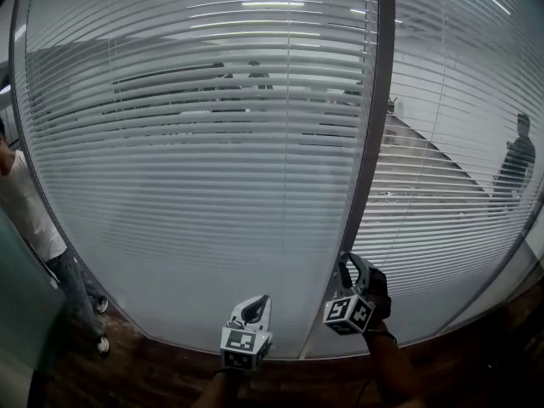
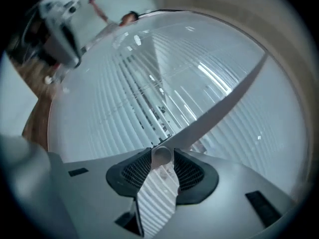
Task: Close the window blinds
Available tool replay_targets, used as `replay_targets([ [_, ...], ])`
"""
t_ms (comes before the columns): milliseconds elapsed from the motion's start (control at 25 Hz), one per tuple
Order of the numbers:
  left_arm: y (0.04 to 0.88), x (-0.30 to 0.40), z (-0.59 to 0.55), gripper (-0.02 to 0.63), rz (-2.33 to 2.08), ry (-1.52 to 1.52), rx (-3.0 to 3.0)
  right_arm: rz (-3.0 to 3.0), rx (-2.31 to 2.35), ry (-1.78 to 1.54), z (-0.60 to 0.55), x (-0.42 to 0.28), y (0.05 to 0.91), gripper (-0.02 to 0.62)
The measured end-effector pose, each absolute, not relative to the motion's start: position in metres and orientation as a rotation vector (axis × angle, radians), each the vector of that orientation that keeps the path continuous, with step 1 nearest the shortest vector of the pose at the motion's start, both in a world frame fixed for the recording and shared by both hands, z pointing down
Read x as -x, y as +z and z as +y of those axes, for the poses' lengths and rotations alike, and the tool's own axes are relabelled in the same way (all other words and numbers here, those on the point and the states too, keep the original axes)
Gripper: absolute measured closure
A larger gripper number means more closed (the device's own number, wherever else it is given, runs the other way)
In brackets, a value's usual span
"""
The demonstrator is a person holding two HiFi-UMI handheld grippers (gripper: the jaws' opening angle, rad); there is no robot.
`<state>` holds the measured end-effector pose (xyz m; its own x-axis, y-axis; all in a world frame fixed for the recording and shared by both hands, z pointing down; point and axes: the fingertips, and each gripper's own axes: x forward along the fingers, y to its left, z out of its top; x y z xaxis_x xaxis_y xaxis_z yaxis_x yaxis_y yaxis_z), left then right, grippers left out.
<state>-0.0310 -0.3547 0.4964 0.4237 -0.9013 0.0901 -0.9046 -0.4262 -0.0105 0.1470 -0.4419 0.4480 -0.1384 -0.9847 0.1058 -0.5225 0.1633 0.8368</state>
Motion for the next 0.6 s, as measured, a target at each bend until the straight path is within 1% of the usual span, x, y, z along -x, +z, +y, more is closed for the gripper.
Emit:
replay_targets([
  [120,0.497,0.03,-0.355,0.606,-1.66,0.13,-2.621,-1.977,-1.606,-0.583,-0.442,-0.149,0.445,0.456],
  [360,0.499,0.026,-0.354,0.605,-1.66,0.13,-2.62,-2.273,-1.954,-0.136,-0.458,-0.17,0.445,0.456],
  [600,0.502,0.031,-0.36,0.604,-1.701,0.076,-2.649,-2.334,-2.064,0.092,-0.458,-0.165,0.448,0.456],
])
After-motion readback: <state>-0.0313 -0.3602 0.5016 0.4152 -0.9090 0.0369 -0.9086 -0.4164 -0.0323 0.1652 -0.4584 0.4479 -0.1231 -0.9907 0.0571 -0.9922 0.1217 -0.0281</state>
